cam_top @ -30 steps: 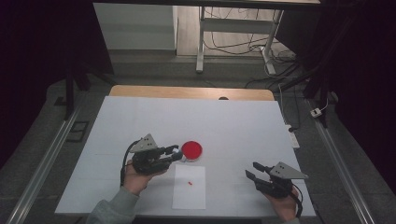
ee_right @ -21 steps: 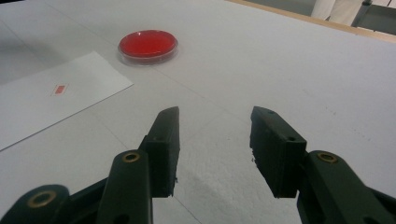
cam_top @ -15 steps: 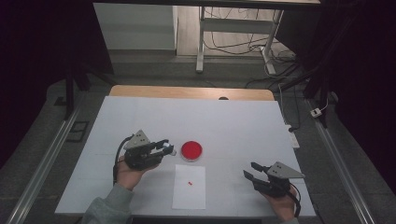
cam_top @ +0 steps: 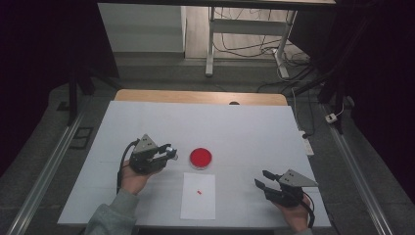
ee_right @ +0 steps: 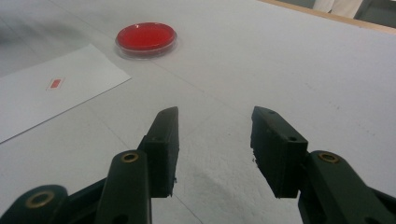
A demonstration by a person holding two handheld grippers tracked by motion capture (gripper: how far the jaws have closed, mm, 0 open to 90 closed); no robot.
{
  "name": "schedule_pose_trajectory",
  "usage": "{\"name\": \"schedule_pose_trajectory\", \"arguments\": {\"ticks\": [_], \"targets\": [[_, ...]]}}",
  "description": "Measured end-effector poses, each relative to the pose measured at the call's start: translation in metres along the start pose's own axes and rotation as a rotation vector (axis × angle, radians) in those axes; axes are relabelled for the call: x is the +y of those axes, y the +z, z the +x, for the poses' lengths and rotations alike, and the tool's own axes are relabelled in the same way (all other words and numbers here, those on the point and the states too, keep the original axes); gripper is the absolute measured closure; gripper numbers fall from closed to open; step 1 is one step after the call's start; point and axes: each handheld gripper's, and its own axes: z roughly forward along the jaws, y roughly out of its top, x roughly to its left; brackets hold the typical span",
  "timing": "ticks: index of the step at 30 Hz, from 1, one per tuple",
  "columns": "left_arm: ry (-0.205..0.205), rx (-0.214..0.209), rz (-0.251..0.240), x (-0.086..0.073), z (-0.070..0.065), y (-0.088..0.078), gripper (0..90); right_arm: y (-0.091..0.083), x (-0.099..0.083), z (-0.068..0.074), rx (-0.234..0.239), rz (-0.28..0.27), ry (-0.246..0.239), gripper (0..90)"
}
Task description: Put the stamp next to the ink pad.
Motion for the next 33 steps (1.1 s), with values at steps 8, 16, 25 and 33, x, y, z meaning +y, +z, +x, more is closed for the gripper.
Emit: {"name": "schedule_pose_trajectory", "arguments": {"ticks": [8,16,25,33], "targets": [[0.005,0.035,0.056,-0.008,0.006,0.021,65.3,0.002,0.000,0.000,0.002,0.008,-0.002,51.5],[0.007,0.021,0.098,-0.009,0.004,0.045,65.3,0.002,-0.001,0.000,0.003,0.012,-0.001,51.5],[0.011,0.007,0.128,-0.011,0.000,0.055,65.2,0.004,-0.001,0.001,0.007,0.015,-0.005,51.3],[0.016,0.009,0.145,-0.013,0.000,0.060,64.8,0.004,-0.001,0.000,0.006,0.018,-0.005,51.2]]}}
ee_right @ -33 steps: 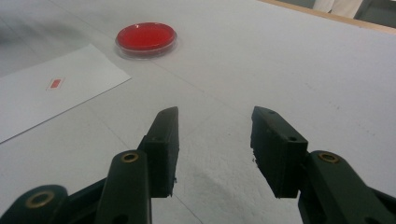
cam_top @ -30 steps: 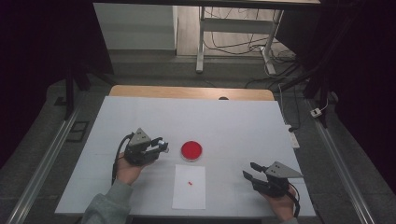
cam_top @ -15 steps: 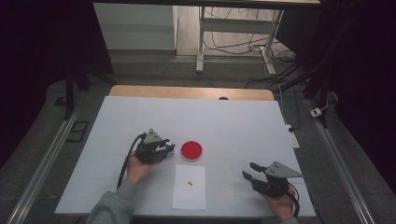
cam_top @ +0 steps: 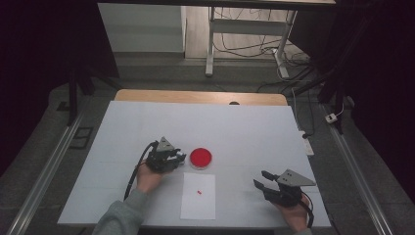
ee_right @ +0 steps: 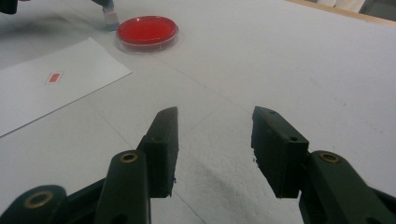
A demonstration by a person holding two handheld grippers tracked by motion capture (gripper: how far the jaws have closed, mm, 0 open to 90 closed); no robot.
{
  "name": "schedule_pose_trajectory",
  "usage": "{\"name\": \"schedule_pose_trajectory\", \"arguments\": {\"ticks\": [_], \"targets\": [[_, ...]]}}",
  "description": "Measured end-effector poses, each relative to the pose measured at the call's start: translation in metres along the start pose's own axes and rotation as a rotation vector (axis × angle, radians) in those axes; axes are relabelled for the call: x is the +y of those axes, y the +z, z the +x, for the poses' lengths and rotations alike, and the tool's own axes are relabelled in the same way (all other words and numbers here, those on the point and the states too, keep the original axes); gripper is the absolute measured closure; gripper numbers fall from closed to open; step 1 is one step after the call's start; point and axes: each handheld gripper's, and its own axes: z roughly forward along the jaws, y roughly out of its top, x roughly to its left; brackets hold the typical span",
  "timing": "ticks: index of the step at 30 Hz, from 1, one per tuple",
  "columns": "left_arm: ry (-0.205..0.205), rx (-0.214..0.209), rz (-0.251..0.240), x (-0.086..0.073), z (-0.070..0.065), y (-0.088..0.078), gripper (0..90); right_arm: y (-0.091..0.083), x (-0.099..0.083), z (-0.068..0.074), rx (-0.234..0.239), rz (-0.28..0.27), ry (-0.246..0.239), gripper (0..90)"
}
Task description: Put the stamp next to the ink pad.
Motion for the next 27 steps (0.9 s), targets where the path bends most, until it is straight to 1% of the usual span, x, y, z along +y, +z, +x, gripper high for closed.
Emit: {"name": "schedule_pose_trajectory", "arguments": {"ticks": [7,13,15,17,18,22,27], "targets": [[0.001,-0.006,-0.004,0.000,0.000,0.000,63.2,0.000,0.000,0.000,0.001,-0.001,-0.001,51.0],[-0.005,-0.007,-0.035,0.001,0.000,-0.003,50.6,0.000,0.000,0.000,-0.003,-0.002,0.001,51.0],[-0.004,-0.007,-0.045,0.002,-0.001,-0.006,45.8,0.000,0.000,0.000,0.002,-0.006,0.002,50.9],[0.003,-0.002,-0.048,0.002,-0.002,-0.011,40.0,-0.001,0.001,0.000,0.000,-0.005,0.000,50.9],[0.008,-0.002,-0.050,0.002,-0.002,-0.014,38.5,-0.002,0.001,0.000,0.000,-0.006,0.000,50.9],[0.024,-0.012,-0.062,-0.003,-0.004,-0.031,35.4,-0.003,0.000,-0.001,0.002,-0.010,0.005,50.8],[0.029,-0.041,-0.087,-0.012,-0.007,-0.053,34.2,-0.003,0.001,-0.001,0.003,-0.013,0.003,50.7]]}}
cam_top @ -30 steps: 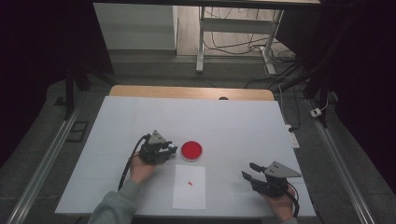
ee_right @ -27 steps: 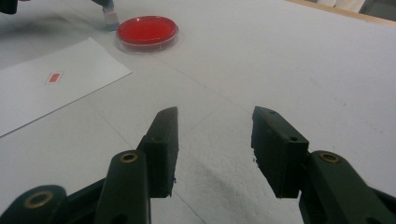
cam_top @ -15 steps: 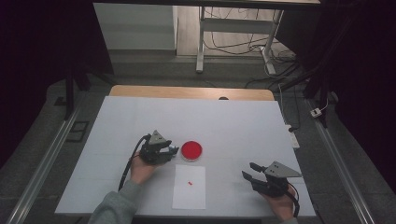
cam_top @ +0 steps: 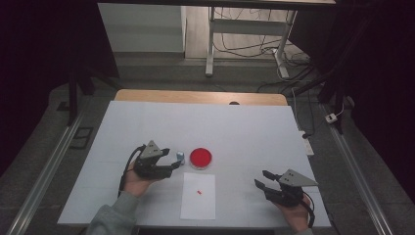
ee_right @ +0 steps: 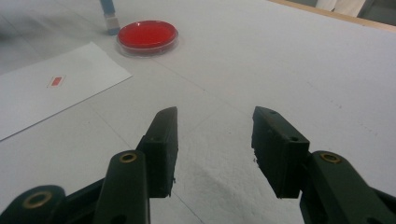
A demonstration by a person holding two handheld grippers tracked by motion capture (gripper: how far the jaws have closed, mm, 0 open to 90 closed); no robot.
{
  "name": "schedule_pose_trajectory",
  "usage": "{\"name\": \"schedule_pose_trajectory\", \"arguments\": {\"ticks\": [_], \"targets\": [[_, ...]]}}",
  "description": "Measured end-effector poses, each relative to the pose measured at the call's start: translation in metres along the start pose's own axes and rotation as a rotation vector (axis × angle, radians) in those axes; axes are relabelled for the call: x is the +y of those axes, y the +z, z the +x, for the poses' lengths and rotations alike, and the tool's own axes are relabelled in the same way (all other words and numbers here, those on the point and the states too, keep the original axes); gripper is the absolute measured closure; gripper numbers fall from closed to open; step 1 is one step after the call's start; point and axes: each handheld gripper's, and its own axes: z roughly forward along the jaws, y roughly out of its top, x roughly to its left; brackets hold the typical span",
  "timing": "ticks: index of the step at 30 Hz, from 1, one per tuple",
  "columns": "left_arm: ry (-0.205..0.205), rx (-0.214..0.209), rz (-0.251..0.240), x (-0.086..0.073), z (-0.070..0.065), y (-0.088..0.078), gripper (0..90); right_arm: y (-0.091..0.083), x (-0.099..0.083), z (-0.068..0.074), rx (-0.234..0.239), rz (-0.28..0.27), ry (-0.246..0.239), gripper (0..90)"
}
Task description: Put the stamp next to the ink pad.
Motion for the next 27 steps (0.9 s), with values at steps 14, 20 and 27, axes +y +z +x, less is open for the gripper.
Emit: {"name": "schedule_pose_trajectory", "arguments": {"ticks": [14,20,27], "targets": [[-0.023,0.013,0.007,-0.031,0.003,-0.040,32.8,-0.002,-0.003,-0.007,-0.014,0.016,0.003,50.4],[-0.047,0.018,0.008,-0.047,0.005,-0.056,32.9,-0.002,-0.004,-0.010,-0.022,0.025,0.002,50.4],[-0.069,0.017,0.003,-0.056,0.007,-0.065,33.0,-0.001,-0.005,-0.011,-0.025,0.029,0.000,50.4]]}}
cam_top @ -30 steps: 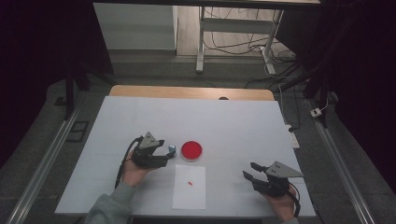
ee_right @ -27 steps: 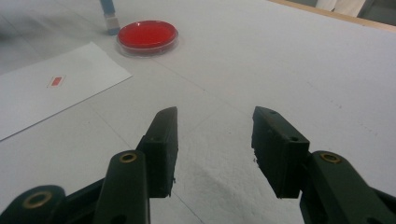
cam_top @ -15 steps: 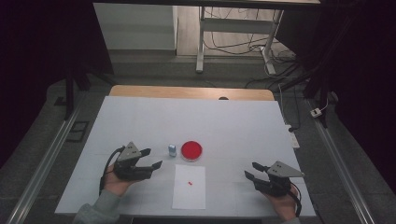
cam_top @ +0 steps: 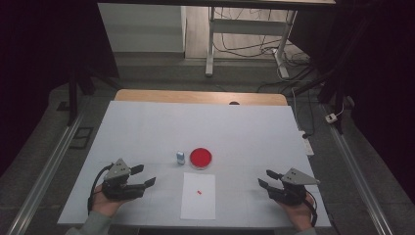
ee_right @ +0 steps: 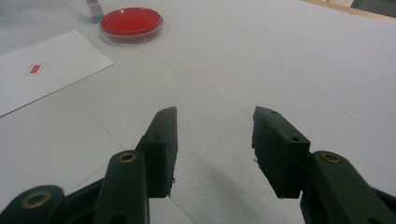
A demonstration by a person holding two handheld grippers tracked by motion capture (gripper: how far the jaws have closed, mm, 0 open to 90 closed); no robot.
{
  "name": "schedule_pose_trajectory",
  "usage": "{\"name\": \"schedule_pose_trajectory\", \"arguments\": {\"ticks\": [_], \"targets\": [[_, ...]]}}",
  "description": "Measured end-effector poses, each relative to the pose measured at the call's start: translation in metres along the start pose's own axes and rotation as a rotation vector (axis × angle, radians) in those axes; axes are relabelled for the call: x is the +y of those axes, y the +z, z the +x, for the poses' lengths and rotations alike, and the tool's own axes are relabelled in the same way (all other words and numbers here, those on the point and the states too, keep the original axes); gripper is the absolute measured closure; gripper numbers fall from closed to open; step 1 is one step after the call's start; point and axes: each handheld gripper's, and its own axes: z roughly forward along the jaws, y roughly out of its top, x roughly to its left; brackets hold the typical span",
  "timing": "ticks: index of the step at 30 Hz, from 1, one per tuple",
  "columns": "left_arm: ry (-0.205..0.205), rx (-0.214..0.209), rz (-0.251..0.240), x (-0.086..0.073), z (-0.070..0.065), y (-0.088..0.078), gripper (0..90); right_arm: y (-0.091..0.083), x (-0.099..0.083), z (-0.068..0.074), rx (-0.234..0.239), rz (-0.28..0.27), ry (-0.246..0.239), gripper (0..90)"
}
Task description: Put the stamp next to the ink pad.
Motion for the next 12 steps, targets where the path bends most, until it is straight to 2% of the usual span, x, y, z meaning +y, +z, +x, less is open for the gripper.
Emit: {"name": "schedule_pose_trajectory", "arguments": {"ticks": [12], "targets": [[-0.015,0.006,0.000,-0.0028,0.0031,-0.0026,32.5,0.0004,0.0008,0.0006,0.006,0.003,-0.004,50.1]]}}
